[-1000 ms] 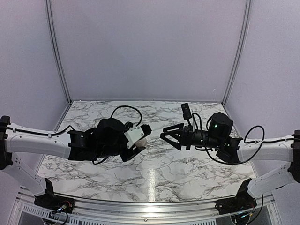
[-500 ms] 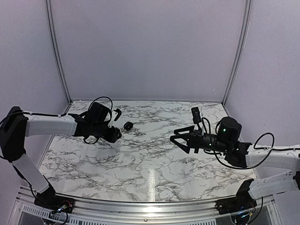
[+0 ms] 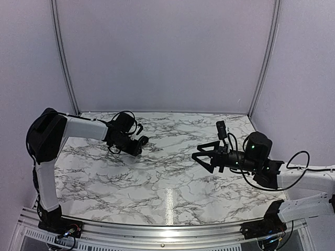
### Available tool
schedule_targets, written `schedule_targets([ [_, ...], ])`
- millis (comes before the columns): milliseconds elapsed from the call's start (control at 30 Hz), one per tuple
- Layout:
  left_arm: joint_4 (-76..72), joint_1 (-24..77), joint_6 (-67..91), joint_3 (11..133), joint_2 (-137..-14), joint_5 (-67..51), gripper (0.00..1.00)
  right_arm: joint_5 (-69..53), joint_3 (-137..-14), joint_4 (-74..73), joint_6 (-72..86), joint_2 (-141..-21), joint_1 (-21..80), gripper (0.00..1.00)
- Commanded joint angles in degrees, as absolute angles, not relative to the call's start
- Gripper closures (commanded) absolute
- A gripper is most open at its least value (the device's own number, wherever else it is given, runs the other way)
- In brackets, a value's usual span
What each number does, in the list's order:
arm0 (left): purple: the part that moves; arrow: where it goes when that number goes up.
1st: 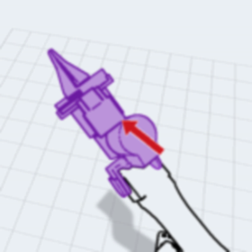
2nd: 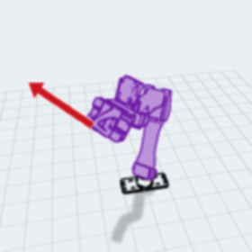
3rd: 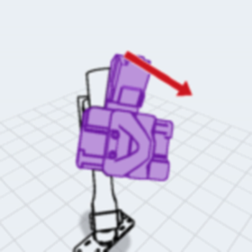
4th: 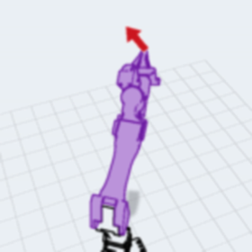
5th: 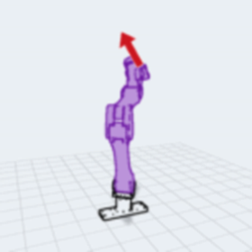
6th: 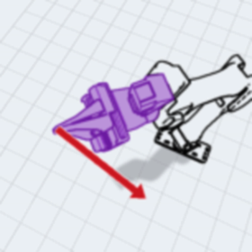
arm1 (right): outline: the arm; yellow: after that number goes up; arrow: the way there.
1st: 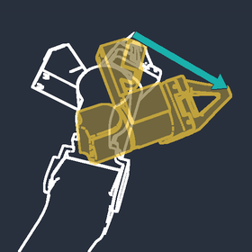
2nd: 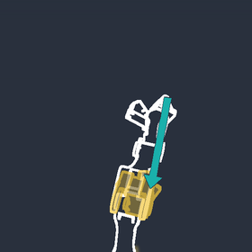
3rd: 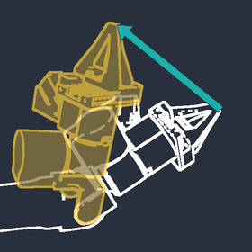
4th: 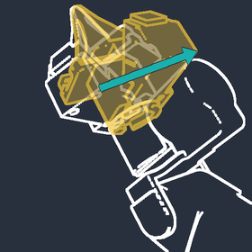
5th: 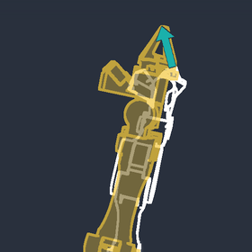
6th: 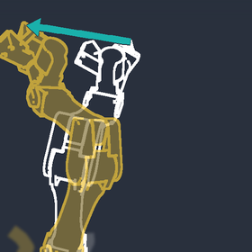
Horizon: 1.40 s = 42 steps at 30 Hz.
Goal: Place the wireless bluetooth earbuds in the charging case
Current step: Place the charging case with the earbuds at the center of the board.
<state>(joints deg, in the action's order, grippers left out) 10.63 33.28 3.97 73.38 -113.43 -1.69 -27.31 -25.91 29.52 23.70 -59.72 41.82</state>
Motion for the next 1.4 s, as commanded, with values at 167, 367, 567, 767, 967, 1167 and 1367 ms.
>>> schedule_targets([
  [167,16.01,32.48,3.59,77.87,-119.01,-1.74,0.65,-25.4,-24.97,28.27,22.46,-57.77,41.31,0.08],
  [367,17.16,32.17,3.62,78.13,-119.43,-2.54,0.48,-25.22,-24.87,28.04,22.37,-57.18,41.32,0.06],
  [567,17.64,32.17,3.54,78.32,-118.59,-2.82,0.37,-25.22,-25.04,27.88,22.32,-57.04,41.36,0.04],
  [767,18.63,32.17,3.33,79.09,-117.76,-2.48,0.33,-25.09,-25.39,26.58,22.32,-55.94,41.35,0.02],
  [967,18.83,32.17,3.94,78.23,-111.74,-1.26,0.07,-23.03,-26.76,22.86,21.93,-55.05,41.36,0.01],
  [1167,18.81,32.17,6.87,74.6,-101.51,1.42,0.01,-19.65,-30.59,15.13,21.37,-58.17,40.78,0.01],
  [1367,18.01,31.77,13.32,70.76,-90.11,-1.92,0.01,-17.18,-32.45,10.57,21.97,-59.15,35.39,0.01],
])
